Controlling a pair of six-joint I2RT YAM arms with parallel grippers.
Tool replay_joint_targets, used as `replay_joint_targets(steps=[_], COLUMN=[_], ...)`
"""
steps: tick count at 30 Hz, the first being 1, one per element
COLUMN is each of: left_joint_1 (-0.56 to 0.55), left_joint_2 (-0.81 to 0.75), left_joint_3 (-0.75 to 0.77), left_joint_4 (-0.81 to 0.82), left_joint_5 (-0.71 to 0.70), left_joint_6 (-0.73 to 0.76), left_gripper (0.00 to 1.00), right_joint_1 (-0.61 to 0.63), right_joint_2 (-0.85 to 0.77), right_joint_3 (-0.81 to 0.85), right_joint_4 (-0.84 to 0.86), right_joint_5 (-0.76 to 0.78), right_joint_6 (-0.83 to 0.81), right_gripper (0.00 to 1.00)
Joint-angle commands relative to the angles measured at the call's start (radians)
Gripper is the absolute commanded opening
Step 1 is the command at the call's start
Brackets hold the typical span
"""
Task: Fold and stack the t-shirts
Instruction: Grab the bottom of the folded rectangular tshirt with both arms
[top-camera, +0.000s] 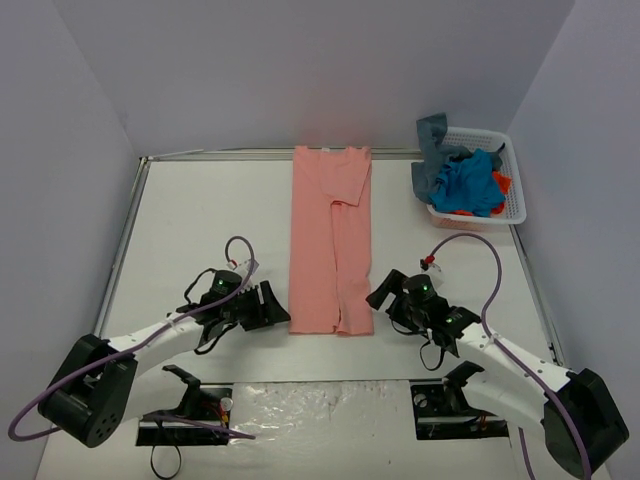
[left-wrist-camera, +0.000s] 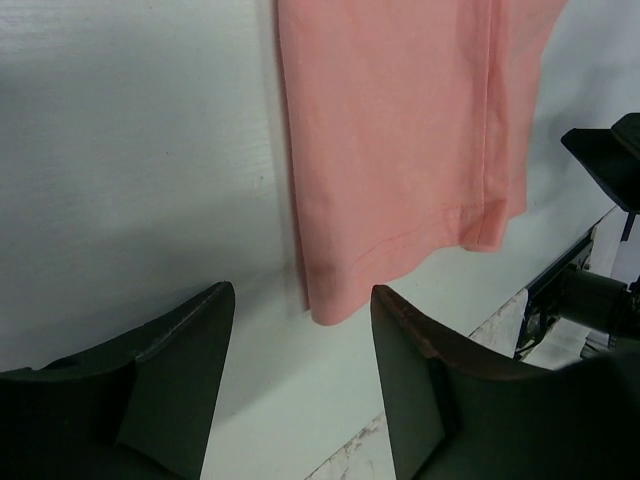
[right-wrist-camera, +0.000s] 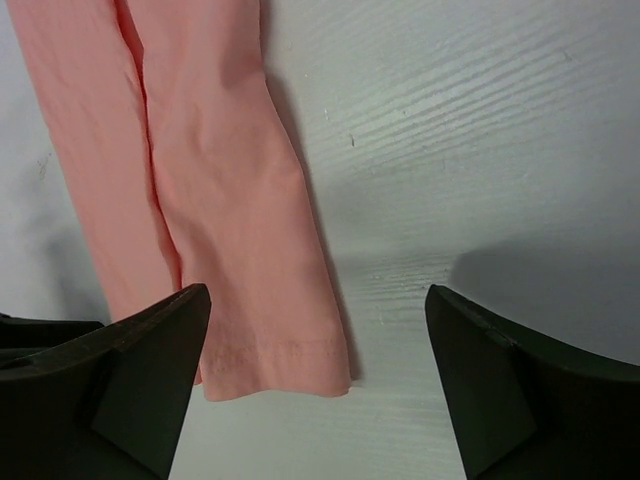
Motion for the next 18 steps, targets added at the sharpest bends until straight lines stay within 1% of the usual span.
replay_joint_targets(steps=[1,8,11,13,15,18], left_joint_1=[-0.024,-0.093,-0.123,-0.142,-0.148,-0.151], left_joint_2=[0.009,0.109,0.152,0.180,0.186,0.178], left_joint_3=[-0.013,-0.004,0.002,0.002,-0.010,-0.018], left_joint_4=[0.026,0.109,0.135,0.153,0.167,0.166], left_joint_5=[-0.011,-0.013,-0.016,-0.017,-0.025,-0.034], left_joint_6=[-0.021,-0.055,-0.067,-0.076,-0.084,-0.084], left_gripper=[0.55,0.51,0.43,0.42,0.40,0.40], right_joint_1=[0.010,0.011,0.014,0.016,0.016,0.017], right_joint_2=[-0.021,-0.044,-0.054,-0.055,-0.051,-0.049], right_joint_3=[-0.028,-0.058,-0.062,-0.062,-0.062,-0.067], right_joint_4=[-0.028,-0.028,-0.028,-0.029,-0.028,-0.026], right_joint_5=[-0.021,-0.021,-0.021,-0.021,-0.021,-0.021], right_joint_6=[0.036,0.049,0.050,0.046,0.040,0.040], right_gripper=[0.85,0.84,0.84,0.83,0.83,0.83])
